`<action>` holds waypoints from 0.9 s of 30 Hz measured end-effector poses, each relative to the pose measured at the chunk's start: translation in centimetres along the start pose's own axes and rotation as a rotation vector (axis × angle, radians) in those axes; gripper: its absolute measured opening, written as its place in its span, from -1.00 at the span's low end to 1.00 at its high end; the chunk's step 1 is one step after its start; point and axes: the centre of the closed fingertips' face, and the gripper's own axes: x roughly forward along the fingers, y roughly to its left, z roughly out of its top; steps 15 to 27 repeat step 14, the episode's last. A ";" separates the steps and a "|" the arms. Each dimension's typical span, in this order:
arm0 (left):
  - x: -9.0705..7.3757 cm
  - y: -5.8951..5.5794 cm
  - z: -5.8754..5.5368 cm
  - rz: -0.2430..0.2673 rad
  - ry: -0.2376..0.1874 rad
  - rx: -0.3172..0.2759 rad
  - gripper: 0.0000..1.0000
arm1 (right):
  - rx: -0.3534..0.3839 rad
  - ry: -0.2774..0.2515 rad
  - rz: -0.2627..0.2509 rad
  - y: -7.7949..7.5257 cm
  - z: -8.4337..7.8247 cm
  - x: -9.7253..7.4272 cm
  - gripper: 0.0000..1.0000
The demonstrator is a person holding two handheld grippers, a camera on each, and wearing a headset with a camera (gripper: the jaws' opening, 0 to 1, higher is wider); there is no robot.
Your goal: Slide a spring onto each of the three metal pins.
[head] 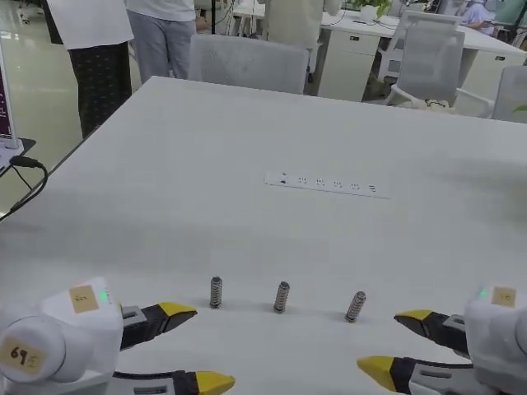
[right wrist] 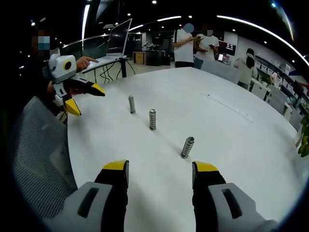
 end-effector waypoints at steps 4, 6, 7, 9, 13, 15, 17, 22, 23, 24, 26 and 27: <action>0.0 0.0 0.0 0.001 -0.002 -0.002 0.02 | -0.003 -0.003 0.003 0.4 0.0 -0.2 0.02; 0.0 0.1 0.0 0.002 -0.003 -0.002 0.02 | -0.003 -0.002 0.004 0.5 -0.1 -0.2 0.03; 0.0 0.0 0.0 0.002 -0.004 -0.003 0.02 | -0.002 -0.001 0.005 0.6 -0.2 -0.3 0.02; 0.0 0.0 0.0 0.002 -0.004 -0.002 0.02 | -0.001 0.000 0.005 0.6 -0.2 -0.3 0.03; 0.0 0.0 0.1 0.002 -0.008 -0.004 0.02 | 0.004 -0.004 0.004 0.8 -0.3 -0.5 0.03; 0.0 0.0 0.1 0.002 -0.008 -0.004 0.02 | 0.005 -0.004 0.004 0.9 -0.3 -0.5 0.03; 0.0 0.0 0.1 0.002 -0.008 -0.004 0.02 | 0.005 -0.004 0.004 0.9 -0.3 -0.5 0.03; 0.0 0.0 0.1 0.002 -0.008 -0.004 0.02 | 0.005 -0.004 0.004 0.9 -0.3 -0.5 0.03; 0.0 0.0 0.1 0.002 -0.008 -0.004 0.02 | 0.005 -0.004 0.004 0.9 -0.3 -0.5 0.03; 0.0 0.0 0.1 0.002 -0.008 -0.004 0.02 | 0.005 -0.004 0.004 0.9 -0.3 -0.5 0.03; 0.0 0.0 0.1 0.002 -0.008 -0.004 0.02 | 0.005 -0.004 0.004 0.9 -0.3 -0.5 0.03; 0.0 0.0 0.1 0.002 -0.008 -0.004 0.02 | 0.005 -0.004 0.004 0.9 -0.3 -0.5 0.03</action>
